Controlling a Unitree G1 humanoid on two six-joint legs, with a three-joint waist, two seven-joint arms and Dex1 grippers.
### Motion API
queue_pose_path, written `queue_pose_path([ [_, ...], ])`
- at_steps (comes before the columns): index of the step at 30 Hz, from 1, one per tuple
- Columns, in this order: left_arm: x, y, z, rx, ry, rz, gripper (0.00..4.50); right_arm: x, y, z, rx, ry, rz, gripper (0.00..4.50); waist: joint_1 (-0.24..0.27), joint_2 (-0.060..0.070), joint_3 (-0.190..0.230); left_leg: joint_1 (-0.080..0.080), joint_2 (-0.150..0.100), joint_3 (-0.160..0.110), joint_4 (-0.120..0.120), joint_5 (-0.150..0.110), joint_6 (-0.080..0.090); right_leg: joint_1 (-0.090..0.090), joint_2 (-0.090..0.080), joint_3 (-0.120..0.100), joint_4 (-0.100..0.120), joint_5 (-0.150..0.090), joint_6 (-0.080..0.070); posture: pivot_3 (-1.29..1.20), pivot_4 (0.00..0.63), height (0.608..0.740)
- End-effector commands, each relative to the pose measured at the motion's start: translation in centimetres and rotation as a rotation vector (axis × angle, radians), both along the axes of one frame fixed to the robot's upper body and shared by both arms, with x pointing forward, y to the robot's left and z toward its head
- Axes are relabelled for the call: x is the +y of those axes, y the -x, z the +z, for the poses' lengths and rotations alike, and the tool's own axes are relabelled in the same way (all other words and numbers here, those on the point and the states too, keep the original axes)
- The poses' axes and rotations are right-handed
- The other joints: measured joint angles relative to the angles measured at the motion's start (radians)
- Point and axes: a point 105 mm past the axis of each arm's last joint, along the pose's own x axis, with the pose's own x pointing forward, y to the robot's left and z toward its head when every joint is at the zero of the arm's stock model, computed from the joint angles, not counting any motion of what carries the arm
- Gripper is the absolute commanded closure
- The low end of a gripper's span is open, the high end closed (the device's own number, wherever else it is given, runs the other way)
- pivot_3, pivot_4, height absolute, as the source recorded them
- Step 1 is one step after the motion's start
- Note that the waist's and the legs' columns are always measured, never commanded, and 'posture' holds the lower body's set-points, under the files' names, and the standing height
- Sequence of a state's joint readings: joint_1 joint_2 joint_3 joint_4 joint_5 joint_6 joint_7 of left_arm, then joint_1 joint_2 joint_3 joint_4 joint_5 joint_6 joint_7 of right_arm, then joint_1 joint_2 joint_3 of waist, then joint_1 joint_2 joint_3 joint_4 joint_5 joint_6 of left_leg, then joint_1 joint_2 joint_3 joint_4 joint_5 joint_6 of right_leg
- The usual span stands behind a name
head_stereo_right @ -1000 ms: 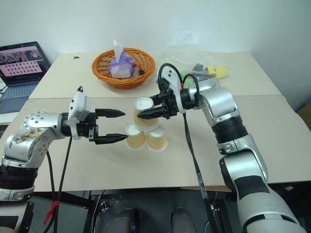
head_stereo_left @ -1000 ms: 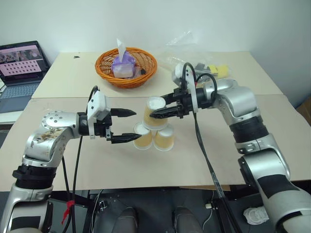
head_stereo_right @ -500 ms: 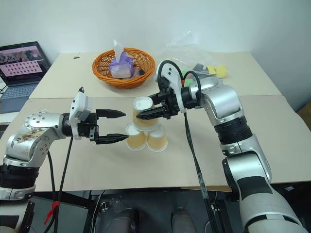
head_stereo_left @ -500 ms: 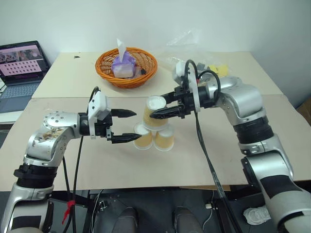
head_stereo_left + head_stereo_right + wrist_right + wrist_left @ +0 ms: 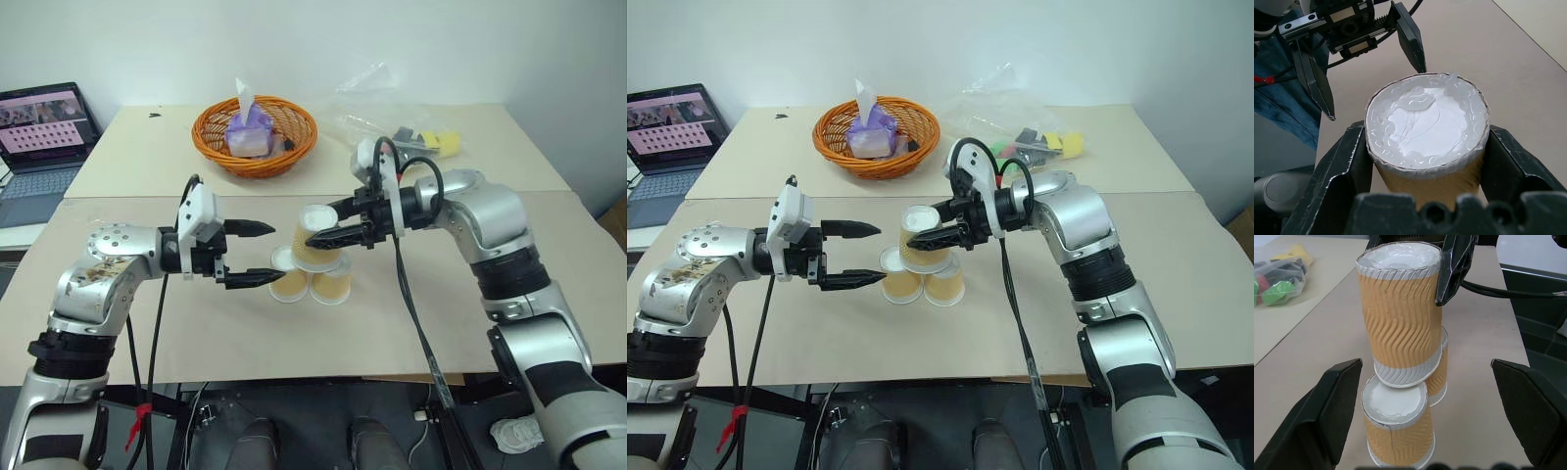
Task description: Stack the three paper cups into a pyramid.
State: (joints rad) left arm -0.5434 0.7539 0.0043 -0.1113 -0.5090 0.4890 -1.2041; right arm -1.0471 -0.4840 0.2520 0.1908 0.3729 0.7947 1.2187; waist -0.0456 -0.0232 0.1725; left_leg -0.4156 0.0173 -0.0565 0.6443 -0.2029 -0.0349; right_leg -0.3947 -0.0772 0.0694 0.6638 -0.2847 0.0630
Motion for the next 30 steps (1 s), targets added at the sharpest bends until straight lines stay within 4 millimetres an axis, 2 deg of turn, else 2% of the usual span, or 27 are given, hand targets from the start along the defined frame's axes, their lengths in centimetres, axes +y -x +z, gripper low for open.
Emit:
queue_pose_path([
  [1, 0.0, 0.2, 1.2, -0.060, -0.001, -0.009, 0.00, -0.1, -0.1, 0.9, -0.047, -0.011, 0.006, 0.75, 0.000, 0.000, 0.000, 0.000, 0.000, 0.000, 0.000, 0.000, 0.000, 0.000, 0.000, 0.000, 0.000, 0.000, 0.000, 0.00, 0.150, 0.740],
  [3, 0.0, 0.2, 1.2, -0.060, -0.002, -0.006, 0.00, 0.0, -0.1, 1.0, -0.050, -0.016, 0.006, 0.21, 0.000, 0.000, 0.000, 0.000, 0.000, 0.000, 0.000, 0.000, 0.000, 0.000, 0.000, 0.000, 0.000, 0.000, 0.000, 0.00, 0.150, 0.740],
  [4, 0.0, 0.2, 1.2, -0.061, -0.003, -0.005, 0.00, 0.0, -0.1, 1.0, -0.050, -0.018, 0.006, 0.10, 0.000, 0.000, 0.000, 0.000, 0.000, 0.000, 0.000, 0.000, 0.000, 0.000, 0.000, 0.000, 0.000, 0.000, 0.000, 0.00, 0.150, 0.740],
  [13, 0.1, 0.1, 1.2, -0.060, -0.003, -0.002, 0.00, 0.2, -0.1, 2.0, -0.079, -0.035, 0.008, 0.10, 0.000, 0.000, 0.000, 0.000, 0.000, 0.000, 0.000, 0.000, 0.000, 0.000, 0.000, 0.000, 0.000, 0.000, 0.000, 0.00, 0.150, 0.740],
  [22, 0.1, 0.0, 1.2, -0.059, 0.001, 0.001, 0.00, 0.6, 1.7, 5.6, -0.155, -0.090, 0.075, 0.10, 0.001, 0.000, 0.000, 0.000, 0.000, 0.000, 0.000, 0.000, 0.000, 0.000, 0.000, 0.000, 0.000, 0.000, 0.000, 0.00, 0.150, 0.740],
  [30, 0.0, -0.1, 1.2, -0.061, 0.005, 0.005, 0.00, 0.8, 2.5, 7.7, -0.225, -0.111, 0.087, 0.10, 0.001, 0.000, 0.000, 0.000, 0.000, 0.000, 0.000, 0.000, 0.000, 0.000, 0.000, 0.000, 0.000, 0.000, 0.000, 0.00, 0.150, 0.740],
])
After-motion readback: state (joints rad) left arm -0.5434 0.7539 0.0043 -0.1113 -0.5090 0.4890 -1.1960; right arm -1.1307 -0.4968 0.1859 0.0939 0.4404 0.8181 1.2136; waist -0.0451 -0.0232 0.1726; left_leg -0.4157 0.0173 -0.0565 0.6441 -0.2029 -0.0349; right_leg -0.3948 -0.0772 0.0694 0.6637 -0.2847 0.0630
